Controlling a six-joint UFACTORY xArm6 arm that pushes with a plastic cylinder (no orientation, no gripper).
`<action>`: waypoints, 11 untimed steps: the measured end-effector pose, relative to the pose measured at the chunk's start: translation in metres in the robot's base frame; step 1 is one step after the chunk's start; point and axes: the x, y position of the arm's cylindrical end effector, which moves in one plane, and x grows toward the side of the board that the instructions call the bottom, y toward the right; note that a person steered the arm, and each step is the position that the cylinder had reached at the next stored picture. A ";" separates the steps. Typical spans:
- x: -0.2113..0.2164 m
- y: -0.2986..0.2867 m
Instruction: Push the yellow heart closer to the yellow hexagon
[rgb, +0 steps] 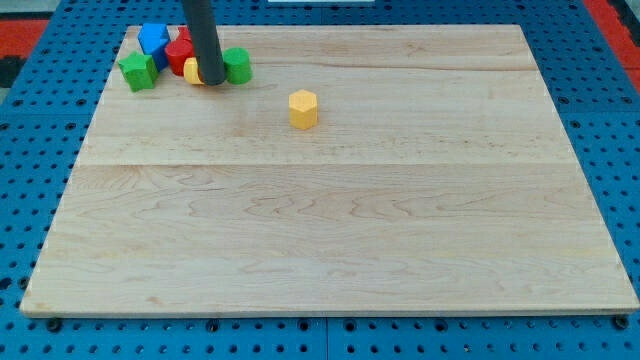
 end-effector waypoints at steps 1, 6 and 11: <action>0.060 0.004; -0.030 -0.043; 0.053 0.017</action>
